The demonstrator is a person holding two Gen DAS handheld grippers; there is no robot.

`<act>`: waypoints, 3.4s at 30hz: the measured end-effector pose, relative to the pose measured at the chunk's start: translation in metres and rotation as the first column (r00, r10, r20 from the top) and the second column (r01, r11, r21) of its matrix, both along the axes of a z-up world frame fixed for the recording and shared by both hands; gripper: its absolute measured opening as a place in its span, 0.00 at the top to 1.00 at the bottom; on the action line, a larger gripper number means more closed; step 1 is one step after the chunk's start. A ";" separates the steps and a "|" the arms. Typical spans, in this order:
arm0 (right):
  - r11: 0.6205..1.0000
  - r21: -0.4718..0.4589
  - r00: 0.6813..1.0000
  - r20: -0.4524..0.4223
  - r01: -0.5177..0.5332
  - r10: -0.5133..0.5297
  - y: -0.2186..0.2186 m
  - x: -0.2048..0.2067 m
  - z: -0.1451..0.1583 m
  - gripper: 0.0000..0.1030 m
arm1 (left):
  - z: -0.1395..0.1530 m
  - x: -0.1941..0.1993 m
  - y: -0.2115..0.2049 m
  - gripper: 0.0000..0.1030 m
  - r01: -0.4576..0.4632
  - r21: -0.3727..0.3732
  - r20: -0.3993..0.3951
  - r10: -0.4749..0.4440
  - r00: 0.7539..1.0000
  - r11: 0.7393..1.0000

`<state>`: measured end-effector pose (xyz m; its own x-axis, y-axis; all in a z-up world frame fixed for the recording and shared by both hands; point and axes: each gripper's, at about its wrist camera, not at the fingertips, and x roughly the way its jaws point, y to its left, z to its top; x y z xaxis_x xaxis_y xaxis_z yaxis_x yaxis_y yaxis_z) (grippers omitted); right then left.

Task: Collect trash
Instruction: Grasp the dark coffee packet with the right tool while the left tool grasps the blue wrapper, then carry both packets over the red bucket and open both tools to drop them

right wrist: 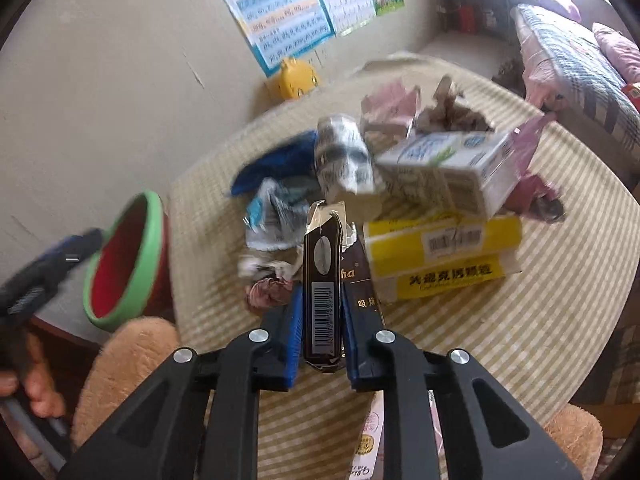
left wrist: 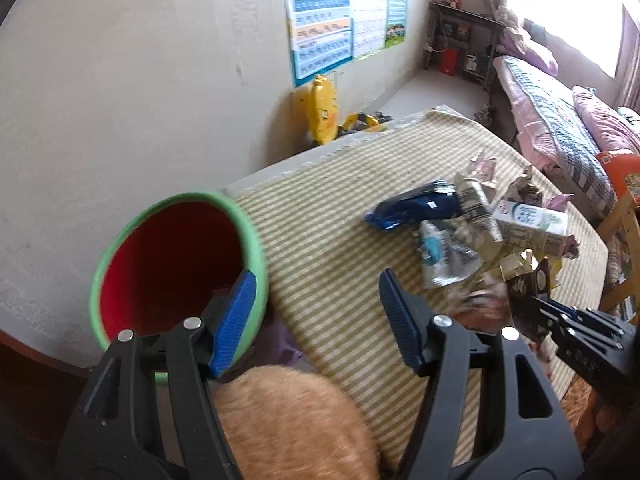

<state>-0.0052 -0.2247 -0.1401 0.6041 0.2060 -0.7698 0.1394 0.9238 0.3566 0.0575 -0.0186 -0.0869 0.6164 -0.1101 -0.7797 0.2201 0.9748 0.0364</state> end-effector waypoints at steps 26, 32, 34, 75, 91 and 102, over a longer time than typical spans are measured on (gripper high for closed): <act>0.980 0.199 1.000 0.022 0.009 -0.014 -0.032 -0.016 -0.014 0.83 | -0.095 0.138 -0.136 0.48 0.437 0.170 -0.269 -0.385 0.883 0.883; 0.980 0.200 1.000 0.029 0.006 -0.012 -0.032 -0.017 -0.014 0.83 | -0.087 0.136 -0.126 0.77 0.376 0.116 -0.265 -0.337 0.904 0.919; 0.981 0.194 0.999 0.034 0.008 -0.014 -0.031 -0.018 -0.013 0.83 | -0.083 0.135 -0.118 0.81 0.339 0.093 -0.259 -0.306 0.916 0.936; 0.999 0.049 0.970 0.245 -0.013 0.000 0.025 -0.043 0.096 0.83 | 0.056 -0.029 0.015 0.89 0.074 -0.076 0.099 -0.067 0.993 0.994; 0.993 0.033 0.950 0.296 -0.113 0.098 0.073 -0.020 0.123 0.83 | 0.061 -0.027 0.046 0.89 0.002 -0.087 0.133 0.010 0.991 0.996; 0.986 0.020 0.948 0.278 -0.167 0.155 0.100 -0.005 0.121 0.83 | 0.053 -0.019 0.069 0.89 -0.050 -0.097 0.117 0.062 0.991 0.994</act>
